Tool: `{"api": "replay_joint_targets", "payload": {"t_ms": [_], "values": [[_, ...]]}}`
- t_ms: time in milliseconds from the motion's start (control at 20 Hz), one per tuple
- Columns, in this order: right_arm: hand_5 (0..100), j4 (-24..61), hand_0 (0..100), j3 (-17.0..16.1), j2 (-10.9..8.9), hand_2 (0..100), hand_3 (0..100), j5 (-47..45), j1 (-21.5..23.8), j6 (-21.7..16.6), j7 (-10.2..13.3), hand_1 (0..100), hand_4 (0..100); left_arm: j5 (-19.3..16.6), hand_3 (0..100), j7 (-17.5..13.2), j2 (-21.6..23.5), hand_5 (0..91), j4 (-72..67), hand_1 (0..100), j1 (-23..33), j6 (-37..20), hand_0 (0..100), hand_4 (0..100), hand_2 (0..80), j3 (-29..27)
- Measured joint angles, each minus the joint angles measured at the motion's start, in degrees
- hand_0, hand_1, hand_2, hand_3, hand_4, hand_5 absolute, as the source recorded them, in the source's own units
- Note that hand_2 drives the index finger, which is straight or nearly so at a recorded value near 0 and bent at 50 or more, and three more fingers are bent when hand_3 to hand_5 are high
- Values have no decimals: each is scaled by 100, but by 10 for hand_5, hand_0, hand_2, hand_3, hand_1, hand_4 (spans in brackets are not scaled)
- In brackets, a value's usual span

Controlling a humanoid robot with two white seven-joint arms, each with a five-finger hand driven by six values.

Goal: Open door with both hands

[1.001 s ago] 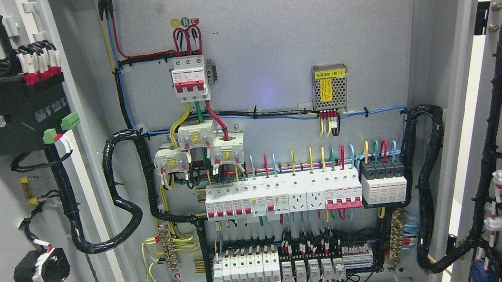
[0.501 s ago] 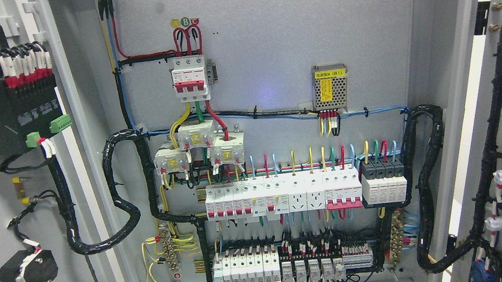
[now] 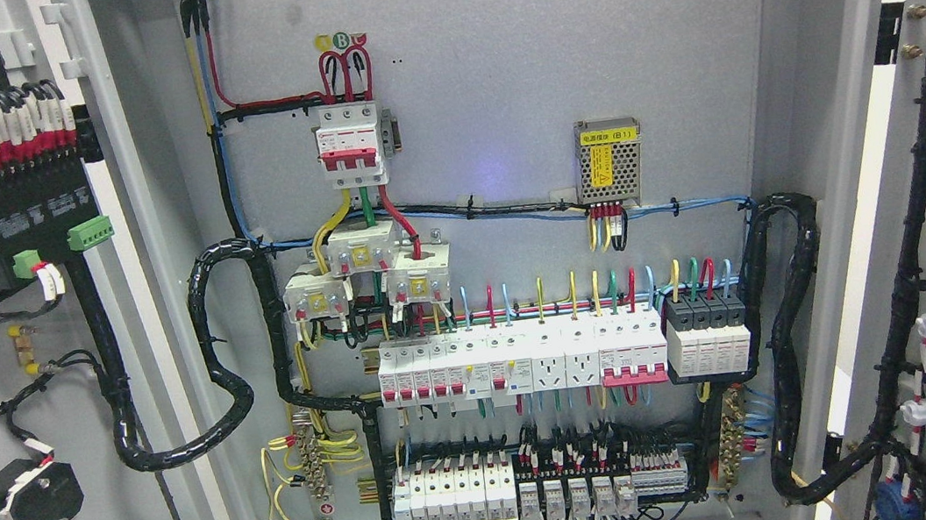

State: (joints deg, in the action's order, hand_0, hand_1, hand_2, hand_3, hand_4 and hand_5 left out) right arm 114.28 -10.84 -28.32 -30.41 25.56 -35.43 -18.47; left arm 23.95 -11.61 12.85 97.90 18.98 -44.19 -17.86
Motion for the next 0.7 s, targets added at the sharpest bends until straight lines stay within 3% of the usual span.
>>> {"api": "replay_joint_targets", "payload": {"t_ms": [451, 701], "values": [[282, -221, 474, -193, -136, 0, 227, -183, 6, -97, 0, 0, 237, 157, 0, 0, 235, 0, -536, 389, -425, -17, 120, 0, 0, -125], [283, -329, 474, -316, -187, 0, 232, -224, 29, -154, -7, 0, 242, 183, 0, -5, 331, 0, -807, 389, -669, 317, 120, 0, 0, -158]]}}
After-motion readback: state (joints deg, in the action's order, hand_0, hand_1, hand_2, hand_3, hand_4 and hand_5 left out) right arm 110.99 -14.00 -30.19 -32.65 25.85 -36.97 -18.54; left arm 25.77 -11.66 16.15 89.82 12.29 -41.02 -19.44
